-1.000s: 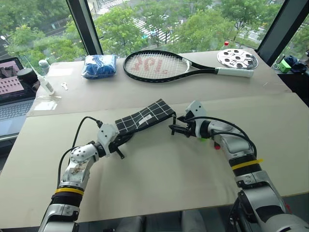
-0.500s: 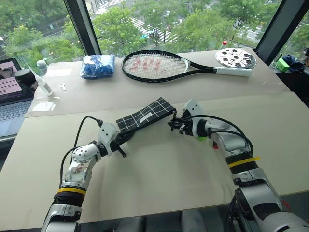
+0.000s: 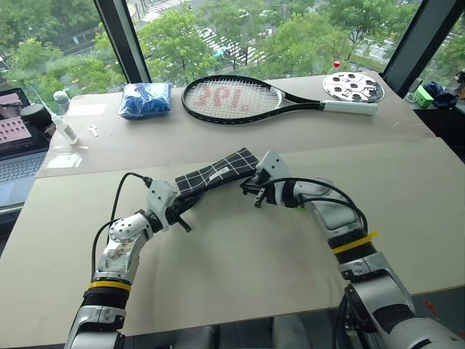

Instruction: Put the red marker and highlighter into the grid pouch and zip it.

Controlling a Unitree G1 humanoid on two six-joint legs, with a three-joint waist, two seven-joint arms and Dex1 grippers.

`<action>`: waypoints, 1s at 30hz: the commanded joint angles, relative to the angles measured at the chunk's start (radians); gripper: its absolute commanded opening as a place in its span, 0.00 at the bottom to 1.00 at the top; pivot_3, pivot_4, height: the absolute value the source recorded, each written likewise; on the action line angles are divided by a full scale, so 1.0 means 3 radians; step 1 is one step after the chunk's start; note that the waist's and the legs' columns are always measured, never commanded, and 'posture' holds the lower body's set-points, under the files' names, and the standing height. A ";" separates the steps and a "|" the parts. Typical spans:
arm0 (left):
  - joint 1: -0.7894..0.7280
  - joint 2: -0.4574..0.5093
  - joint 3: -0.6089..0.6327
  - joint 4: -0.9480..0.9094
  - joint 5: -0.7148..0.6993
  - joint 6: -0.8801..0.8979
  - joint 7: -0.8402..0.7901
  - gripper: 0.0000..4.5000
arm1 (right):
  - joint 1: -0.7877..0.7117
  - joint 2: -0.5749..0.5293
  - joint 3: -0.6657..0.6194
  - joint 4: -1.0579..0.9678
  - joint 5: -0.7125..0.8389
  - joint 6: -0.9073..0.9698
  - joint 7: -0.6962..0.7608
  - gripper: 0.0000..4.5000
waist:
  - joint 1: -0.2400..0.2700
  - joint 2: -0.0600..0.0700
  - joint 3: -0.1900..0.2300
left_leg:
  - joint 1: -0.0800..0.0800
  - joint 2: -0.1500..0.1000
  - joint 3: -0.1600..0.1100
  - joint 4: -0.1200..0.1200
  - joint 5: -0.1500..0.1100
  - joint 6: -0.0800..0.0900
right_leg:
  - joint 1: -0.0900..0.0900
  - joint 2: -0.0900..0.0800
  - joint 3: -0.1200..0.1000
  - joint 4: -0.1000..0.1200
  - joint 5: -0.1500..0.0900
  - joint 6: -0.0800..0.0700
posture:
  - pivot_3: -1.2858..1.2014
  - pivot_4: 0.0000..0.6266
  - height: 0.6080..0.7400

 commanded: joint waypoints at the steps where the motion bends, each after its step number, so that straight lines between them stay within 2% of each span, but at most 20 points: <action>1: -0.0040 -0.0027 0.0021 -0.0173 -0.0065 -0.0016 -0.0005 0.00 | -0.0222 0.0133 0.0108 0.0012 -0.0117 -0.0190 -0.0050 0.02 | -0.0021 0.0000 0.0000 | -0.0001 0.0000 0.0000 0.0000 0.0000 0.0000 | -0.0002 0.0000 0.0000 0.0001 0.0000 0.0000 | 0.52 0.24 1.00; 11: -0.0046 -0.0046 0.0003 -0.0167 -0.0057 -0.0006 -0.0029 0.00 | -0.0308 0.0252 0.0402 -0.0111 -0.0112 -0.0091 0.0358 0.02 | -0.0045 0.0000 0.0000 | -0.0003 0.0001 0.0000 0.0000 0.0000 -0.0001 | -0.0008 0.0000 -0.0001 0.0002 0.0001 -0.0001 | 0.52 0.24 1.00; 15: -0.0068 -0.0056 -0.0007 -0.0167 -0.0056 0.0004 -0.0036 0.00 | -0.0306 0.0256 0.0652 0.0011 -0.0338 -0.0308 0.0390 0.02 | -0.0053 0.0000 0.0000 | -0.0009 0.0002 0.0003 0.0002 -0.0001 -0.0002 | -0.0025 0.0000 -0.0002 0.0009 0.0004 -0.0005 | 0.52 0.24 1.00; 22: -0.0053 -0.0065 -0.0001 -0.0198 -0.0064 0.0027 -0.0029 0.00 | -0.0442 0.0551 0.0631 0.0235 -0.0372 -0.0364 0.0317 0.02 | -0.0063 0.0000 0.0000 | -0.0026 0.0003 0.0008 0.0010 0.0000 -0.0004 | -0.0051 -0.0001 -0.0003 0.0027 0.0009 -0.0011 | 0.52 0.24 1.00; 27: -0.0044 -0.0072 0.0005 -0.0214 -0.0064 0.0039 -0.0016 0.00 | -0.0384 0.0570 0.0615 0.0150 -0.0319 -0.0274 0.0461 0.02 | -0.0060 0.0000 0.0000 | -0.0027 0.0003 0.0008 0.0012 0.0000 -0.0004 | -0.0051 -0.0001 -0.0006 0.0028 0.0010 -0.0012 | 0.52 0.24 1.00; 30: -0.0041 -0.0077 0.0008 -0.0227 -0.0065 0.0045 -0.0004 0.00 | -0.0336 0.0517 0.0543 0.0076 -0.0247 -0.0160 0.0531 0.18 | -0.0060 0.0000 0.0000 | -0.0027 0.0003 0.0008 0.0013 0.0000 -0.0004 | -0.0051 -0.0001 -0.0007 0.0028 0.0010 -0.0012 | 0.52 0.24 1.00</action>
